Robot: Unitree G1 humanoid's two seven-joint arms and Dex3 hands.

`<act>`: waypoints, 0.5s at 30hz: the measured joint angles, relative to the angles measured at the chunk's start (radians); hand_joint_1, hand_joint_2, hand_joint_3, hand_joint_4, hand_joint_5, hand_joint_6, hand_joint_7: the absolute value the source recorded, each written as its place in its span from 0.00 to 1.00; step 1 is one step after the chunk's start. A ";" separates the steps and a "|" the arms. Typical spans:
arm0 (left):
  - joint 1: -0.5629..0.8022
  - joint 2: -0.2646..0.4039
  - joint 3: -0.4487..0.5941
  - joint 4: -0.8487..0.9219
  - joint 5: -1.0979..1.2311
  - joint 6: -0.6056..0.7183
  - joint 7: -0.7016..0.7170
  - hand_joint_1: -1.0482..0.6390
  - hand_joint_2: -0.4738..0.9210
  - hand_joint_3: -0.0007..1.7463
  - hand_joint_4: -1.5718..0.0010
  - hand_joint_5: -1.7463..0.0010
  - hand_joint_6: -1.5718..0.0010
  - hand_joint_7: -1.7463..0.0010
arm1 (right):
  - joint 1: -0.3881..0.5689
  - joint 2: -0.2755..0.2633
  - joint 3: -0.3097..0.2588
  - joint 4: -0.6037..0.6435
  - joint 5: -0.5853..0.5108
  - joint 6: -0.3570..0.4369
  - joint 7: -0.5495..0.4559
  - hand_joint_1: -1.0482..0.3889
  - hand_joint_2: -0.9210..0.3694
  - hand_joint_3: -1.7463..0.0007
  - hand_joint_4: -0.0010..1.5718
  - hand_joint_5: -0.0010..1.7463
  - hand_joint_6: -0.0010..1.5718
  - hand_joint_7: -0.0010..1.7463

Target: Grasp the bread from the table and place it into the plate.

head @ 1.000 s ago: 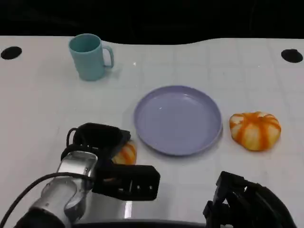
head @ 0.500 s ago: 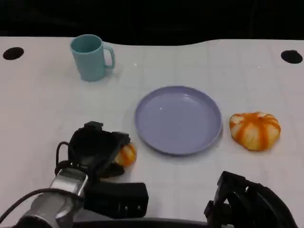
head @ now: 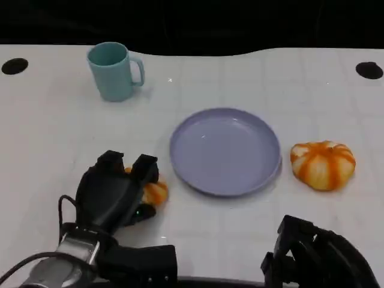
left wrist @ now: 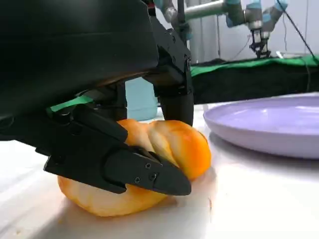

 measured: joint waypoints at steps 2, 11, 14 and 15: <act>0.019 0.013 0.014 -0.035 -0.009 0.000 -0.001 0.53 0.98 0.12 0.52 0.00 0.67 0.00 | -0.002 0.000 -0.002 0.002 0.000 0.000 0.003 0.24 0.00 0.86 0.53 0.93 0.47 0.78; 0.108 0.067 0.091 -0.272 -0.033 0.026 -0.061 0.54 0.96 0.14 0.51 0.00 0.64 0.00 | -0.004 0.001 -0.006 0.005 0.002 0.002 0.010 0.24 0.00 0.86 0.53 0.93 0.47 0.78; 0.129 0.080 0.114 -0.346 -0.048 0.018 -0.083 0.54 0.75 0.46 0.50 0.00 0.63 0.00 | -0.004 0.002 -0.006 0.005 0.002 0.002 0.009 0.24 0.00 0.86 0.54 0.93 0.47 0.79; 0.134 0.083 0.120 -0.365 -0.052 0.017 -0.091 0.54 0.71 0.52 0.50 0.00 0.63 0.00 | -0.004 0.002 -0.006 0.005 0.002 0.002 0.009 0.24 0.00 0.86 0.54 0.93 0.47 0.79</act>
